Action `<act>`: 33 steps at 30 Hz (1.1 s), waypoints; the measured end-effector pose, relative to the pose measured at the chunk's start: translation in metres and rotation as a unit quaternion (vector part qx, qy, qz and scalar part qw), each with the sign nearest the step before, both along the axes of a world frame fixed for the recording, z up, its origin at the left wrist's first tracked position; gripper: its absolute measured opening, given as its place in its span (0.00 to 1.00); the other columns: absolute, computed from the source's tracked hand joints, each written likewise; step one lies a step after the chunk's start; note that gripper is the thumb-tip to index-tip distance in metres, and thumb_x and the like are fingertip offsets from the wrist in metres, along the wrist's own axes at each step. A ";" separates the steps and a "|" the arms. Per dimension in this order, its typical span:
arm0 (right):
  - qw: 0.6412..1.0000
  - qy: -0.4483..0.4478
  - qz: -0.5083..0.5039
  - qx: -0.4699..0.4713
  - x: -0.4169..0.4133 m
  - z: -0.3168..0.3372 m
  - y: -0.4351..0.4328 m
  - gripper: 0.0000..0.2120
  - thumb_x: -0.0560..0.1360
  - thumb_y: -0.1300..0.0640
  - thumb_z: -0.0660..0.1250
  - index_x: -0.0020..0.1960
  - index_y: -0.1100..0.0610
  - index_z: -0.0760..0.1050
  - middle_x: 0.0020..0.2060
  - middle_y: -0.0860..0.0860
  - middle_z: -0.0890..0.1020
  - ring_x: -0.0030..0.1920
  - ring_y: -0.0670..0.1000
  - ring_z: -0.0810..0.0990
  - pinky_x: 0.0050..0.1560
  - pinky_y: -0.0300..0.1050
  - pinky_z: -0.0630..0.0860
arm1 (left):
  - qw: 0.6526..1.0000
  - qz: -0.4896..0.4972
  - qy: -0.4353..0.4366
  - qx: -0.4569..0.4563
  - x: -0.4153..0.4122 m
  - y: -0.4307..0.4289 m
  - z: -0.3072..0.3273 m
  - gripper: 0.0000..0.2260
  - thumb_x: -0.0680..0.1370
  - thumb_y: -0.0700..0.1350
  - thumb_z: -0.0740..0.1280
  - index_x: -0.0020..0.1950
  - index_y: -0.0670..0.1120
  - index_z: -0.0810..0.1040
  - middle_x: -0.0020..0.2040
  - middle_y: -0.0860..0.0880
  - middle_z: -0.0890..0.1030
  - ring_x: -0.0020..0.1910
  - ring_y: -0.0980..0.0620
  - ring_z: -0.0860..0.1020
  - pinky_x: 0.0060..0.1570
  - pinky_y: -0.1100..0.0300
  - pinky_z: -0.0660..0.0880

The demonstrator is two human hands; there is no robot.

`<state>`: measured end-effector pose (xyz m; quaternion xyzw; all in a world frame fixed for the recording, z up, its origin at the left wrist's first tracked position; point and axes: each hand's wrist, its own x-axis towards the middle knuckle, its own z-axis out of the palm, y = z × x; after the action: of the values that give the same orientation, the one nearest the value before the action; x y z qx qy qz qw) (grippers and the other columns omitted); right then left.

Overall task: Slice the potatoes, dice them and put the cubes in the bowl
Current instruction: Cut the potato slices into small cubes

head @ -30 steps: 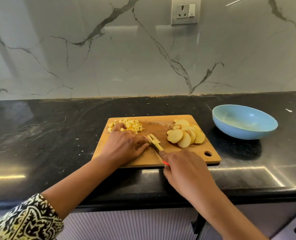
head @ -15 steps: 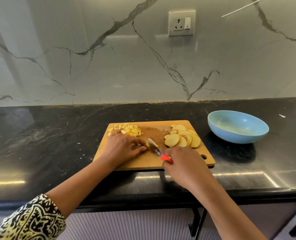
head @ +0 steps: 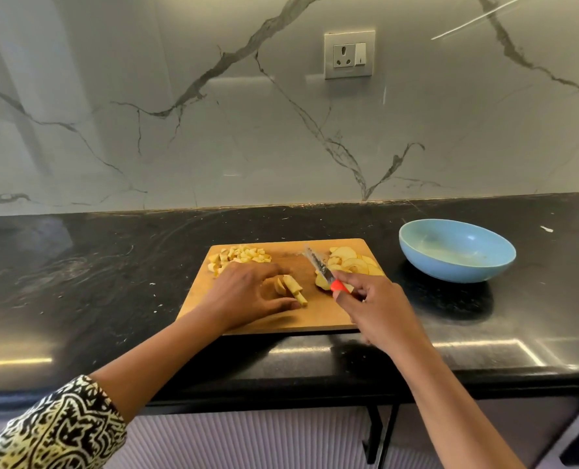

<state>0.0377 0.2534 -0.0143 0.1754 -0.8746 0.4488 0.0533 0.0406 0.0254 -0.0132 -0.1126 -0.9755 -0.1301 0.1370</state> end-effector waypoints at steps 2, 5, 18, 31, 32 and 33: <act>0.999 0.028 -0.031 -0.028 -0.002 -0.007 -0.003 0.17 0.78 0.49 0.65 0.67 0.43 0.73 0.30 0.45 0.78 0.28 0.56 0.74 0.32 0.55 0.78 | 0.998 0.001 -0.053 -0.015 -0.002 0.015 0.000 0.37 0.66 0.73 0.59 0.71 0.59 0.67 0.67 0.54 0.74 0.65 0.55 0.72 0.63 0.58 0.68; 0.995 0.054 -0.056 -0.069 -0.002 -0.015 -0.006 0.18 0.78 0.50 0.65 0.67 0.43 0.73 0.32 0.47 0.77 0.33 0.59 0.78 0.32 0.57 0.77 | 0.997 0.007 -0.069 -0.019 -0.011 0.027 -0.003 0.31 0.71 0.69 0.62 0.71 0.59 0.66 0.68 0.54 0.73 0.65 0.54 0.71 0.63 0.59 0.67; 0.993 0.096 -0.057 -0.049 -0.005 -0.023 -0.004 0.19 0.78 0.50 0.66 0.68 0.44 0.72 0.35 0.45 0.80 0.34 0.53 0.74 0.29 0.42 0.70 | 0.988 -0.065 -0.139 -0.032 -0.030 -0.005 0.007 0.21 0.76 0.59 0.64 0.69 0.56 0.71 0.68 0.57 0.71 0.64 0.60 0.67 0.61 0.64 0.63; 0.990 0.111 -0.023 0.088 0.031 -0.013 0.003 0.21 0.79 0.51 0.62 0.71 0.44 0.68 0.28 0.42 0.70 0.27 0.44 0.70 0.30 0.35 0.67 | 0.993 -0.059 -0.067 -0.083 -0.018 -0.010 0.008 0.15 0.80 0.46 0.63 0.66 0.50 0.75 0.62 0.53 0.76 0.56 0.59 0.71 0.54 0.71 0.65; 0.989 0.109 -0.018 0.096 0.032 -0.011 0.003 0.21 0.79 0.50 0.61 0.71 0.44 0.68 0.28 0.41 0.70 0.28 0.44 0.71 0.30 0.34 0.67 | 0.995 -0.035 -0.046 -0.083 -0.015 -0.007 0.004 0.15 0.80 0.47 0.62 0.66 0.50 0.75 0.60 0.53 0.77 0.54 0.59 0.72 0.53 0.70 0.66; 0.989 0.107 -0.013 0.105 0.033 -0.009 0.002 0.21 0.79 0.50 0.61 0.71 0.44 0.67 0.28 0.41 0.70 0.28 0.44 0.71 0.31 0.33 0.67 | 0.996 -0.011 -0.029 -0.080 -0.011 -0.004 0.000 0.15 0.80 0.49 0.61 0.66 0.50 0.75 0.58 0.52 0.77 0.53 0.58 0.72 0.52 0.67 0.69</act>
<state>0.0703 0.2555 -0.0234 0.2154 -0.9086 0.3320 0.1335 0.0296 0.0213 -0.0131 -0.1303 -0.9850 -0.0566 0.0981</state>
